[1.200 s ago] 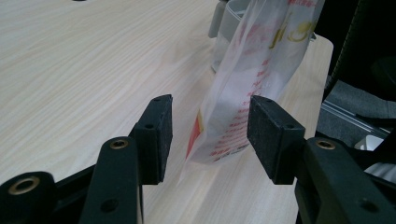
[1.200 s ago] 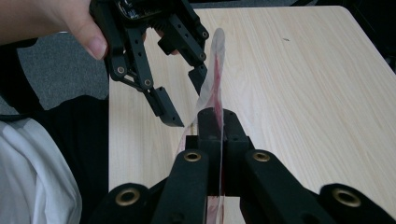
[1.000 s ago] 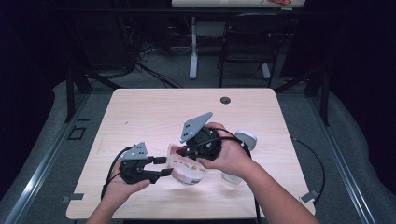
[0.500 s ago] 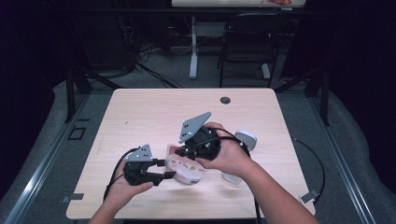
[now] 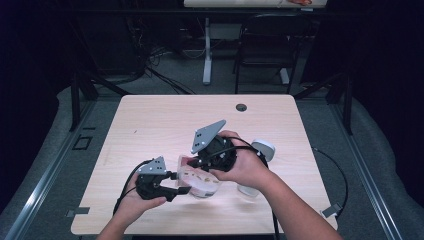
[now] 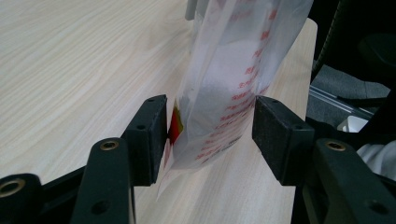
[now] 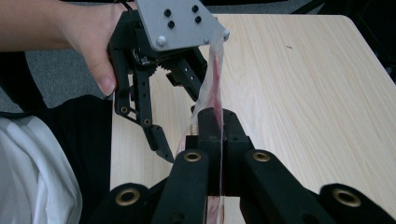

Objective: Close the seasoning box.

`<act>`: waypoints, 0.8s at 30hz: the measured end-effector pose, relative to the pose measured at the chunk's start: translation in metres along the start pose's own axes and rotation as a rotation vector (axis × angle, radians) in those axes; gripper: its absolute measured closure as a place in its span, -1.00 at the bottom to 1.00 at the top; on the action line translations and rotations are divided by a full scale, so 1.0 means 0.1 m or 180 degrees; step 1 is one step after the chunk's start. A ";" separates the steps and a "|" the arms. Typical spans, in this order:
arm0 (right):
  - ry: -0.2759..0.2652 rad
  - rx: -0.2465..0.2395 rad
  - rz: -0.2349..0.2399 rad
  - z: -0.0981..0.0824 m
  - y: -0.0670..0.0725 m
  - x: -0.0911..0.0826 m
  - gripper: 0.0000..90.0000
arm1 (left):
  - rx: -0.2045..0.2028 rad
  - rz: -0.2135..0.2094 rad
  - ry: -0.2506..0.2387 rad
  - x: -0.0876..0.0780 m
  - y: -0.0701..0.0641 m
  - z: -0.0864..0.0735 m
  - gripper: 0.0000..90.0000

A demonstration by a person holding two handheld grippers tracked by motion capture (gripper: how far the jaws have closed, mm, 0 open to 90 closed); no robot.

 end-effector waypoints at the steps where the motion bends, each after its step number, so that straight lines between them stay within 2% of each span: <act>1: -0.0002 -0.0001 0.0002 0.00 0.00 0.00 1.00 | -0.0003 -0.0016 0.0001 0.01 -0.01 -0.01 0.01; 8: 0.0000 -0.0015 0.0011 0.01 0.01 0.00 1.00 | 0.0042 -0.0022 0.0018 0.06 -0.03 -0.02 -0.05; 12: 0.0022 -0.0028 0.0025 0.02 0.02 -0.01 1.00 | -0.0023 -0.0100 -0.0006 0.09 -0.04 -0.03 -0.07; 22: 0.0006 -0.0033 0.0034 0.02 0.03 -0.01 1.00 | 0.0007 -0.0162 0.0029 0.17 -0.08 -0.08 -0.11; 24: -0.0001 -0.0030 0.0030 0.02 0.03 -0.02 1.00 | 0.0021 -0.0161 0.0084 0.19 -0.08 -0.11 -0.12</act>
Point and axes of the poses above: each handheld gripper's, and its own axes: x roughly forward along the jaws, z roughly out of its top, y roughly to its left, the point moved 9 cm from there along x, roughly forward along the jaws, and after that the axes turned 12 degrees about z, right-handed, at the moved point
